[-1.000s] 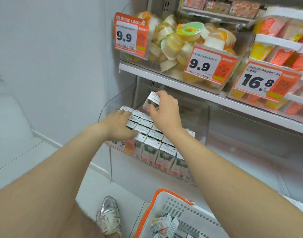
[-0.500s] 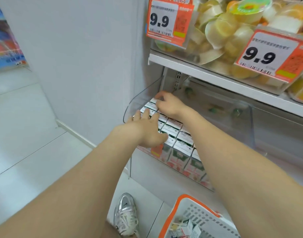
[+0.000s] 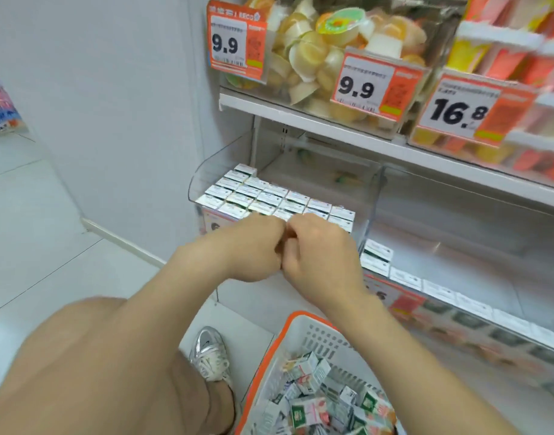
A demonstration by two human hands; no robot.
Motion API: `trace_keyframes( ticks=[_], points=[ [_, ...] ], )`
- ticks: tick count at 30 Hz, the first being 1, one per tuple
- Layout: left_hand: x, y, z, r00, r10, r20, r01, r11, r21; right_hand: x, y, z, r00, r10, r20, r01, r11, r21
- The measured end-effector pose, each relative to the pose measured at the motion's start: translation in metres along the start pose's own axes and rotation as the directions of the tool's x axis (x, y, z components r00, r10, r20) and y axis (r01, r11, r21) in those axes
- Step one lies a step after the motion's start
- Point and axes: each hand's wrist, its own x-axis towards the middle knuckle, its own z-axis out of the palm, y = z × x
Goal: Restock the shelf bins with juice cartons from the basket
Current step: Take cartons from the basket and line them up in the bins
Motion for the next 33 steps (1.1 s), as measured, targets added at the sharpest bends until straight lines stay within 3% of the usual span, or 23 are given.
trace_keyframes(
  ticks=[2,4,7,9,15,18,22,25,27,33],
  points=[
    [-0.014,0.023,0.022,0.972,0.030,0.233,-0.048,0.996,0.072,-0.048,0.003,-0.013,0.996,-0.007,0.084,0.012,0.998,-0.059],
    [-0.021,0.036,0.046,0.893,-0.033,0.448,-0.069,0.975,0.210,-0.090,0.014,-0.018,0.930,0.074,0.361,-0.044,0.995,-0.091],
    [-0.012,0.036,0.094,0.815,-0.076,0.575,-0.138,0.938,0.319,-0.145,0.046,-0.007,0.666,0.164,0.727,-0.148,0.985,-0.086],
    [-0.004,0.035,0.124,0.794,-0.075,0.603,-0.143,0.942,0.305,-0.182,0.066,0.012,0.542,0.195,0.817,-0.231,0.970,-0.078],
    [0.008,0.029,0.224,0.768,-0.126,0.628,-0.112,0.939,0.325,-0.268,0.100,0.063,0.373,0.294,0.880,-0.436,0.893,-0.113],
    [0.005,0.018,0.267,0.760,-0.179,0.625,-0.085,0.925,0.369,-0.292,0.108,0.082,0.363,0.342,0.867,-0.439,0.883,-0.164],
    [0.003,-0.002,0.310,0.754,-0.190,0.629,-0.042,0.941,0.335,-0.308,0.125,0.094,0.413,0.475,0.777,-0.386,0.864,-0.324],
    [0.007,-0.012,0.341,0.771,-0.192,0.607,-0.003,0.953,0.304,-0.320,0.146,0.100,0.310,0.589,0.746,-0.479,0.775,-0.413],
    [0.010,-0.013,0.357,0.795,-0.176,0.581,0.022,0.965,0.263,-0.326,0.153,0.103,0.230,0.577,0.784,-0.553,0.740,-0.383],
    [0.025,-0.003,0.413,0.855,-0.169,0.491,0.142,0.986,0.092,-0.347,0.163,0.115,0.249,0.555,0.794,-0.576,0.743,-0.340]
  ],
)
